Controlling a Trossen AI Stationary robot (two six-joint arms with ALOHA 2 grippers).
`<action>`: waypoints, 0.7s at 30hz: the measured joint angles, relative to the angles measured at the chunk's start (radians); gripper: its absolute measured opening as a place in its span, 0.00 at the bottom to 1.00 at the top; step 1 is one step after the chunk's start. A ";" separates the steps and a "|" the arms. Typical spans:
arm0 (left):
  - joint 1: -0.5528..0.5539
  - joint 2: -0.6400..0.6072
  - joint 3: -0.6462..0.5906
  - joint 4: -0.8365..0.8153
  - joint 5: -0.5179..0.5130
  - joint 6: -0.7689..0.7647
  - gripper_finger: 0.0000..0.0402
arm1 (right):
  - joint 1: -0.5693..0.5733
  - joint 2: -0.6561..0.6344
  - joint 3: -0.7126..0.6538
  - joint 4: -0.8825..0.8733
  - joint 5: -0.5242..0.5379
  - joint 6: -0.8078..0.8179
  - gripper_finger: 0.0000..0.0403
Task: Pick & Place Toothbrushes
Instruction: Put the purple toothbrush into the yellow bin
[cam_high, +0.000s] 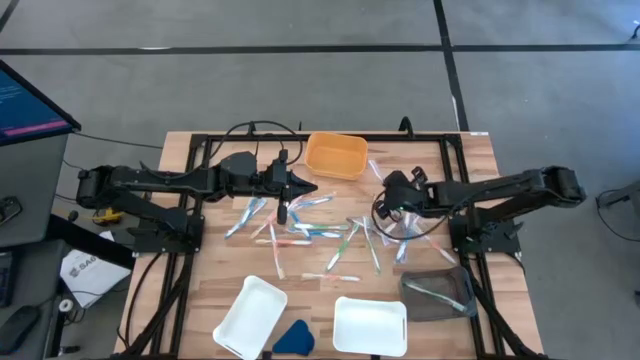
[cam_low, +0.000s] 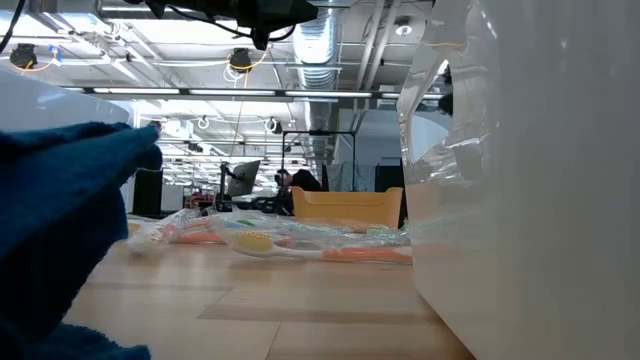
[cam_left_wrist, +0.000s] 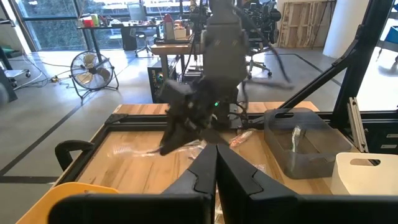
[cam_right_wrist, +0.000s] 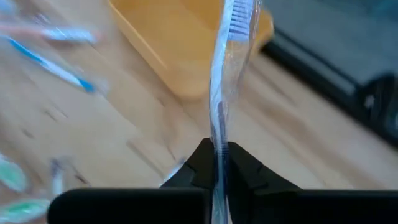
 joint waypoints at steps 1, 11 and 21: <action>0.000 0.000 0.000 0.000 0.000 0.000 0.01 | 0.016 -0.011 0.000 0.024 0.014 -0.019 0.02; 0.000 0.000 0.000 0.000 0.000 0.000 0.01 | 0.138 -0.045 0.000 0.293 0.094 -0.256 0.03; 0.000 0.000 0.000 0.000 0.000 0.006 0.01 | 0.215 -0.044 0.000 0.581 0.108 -0.464 0.06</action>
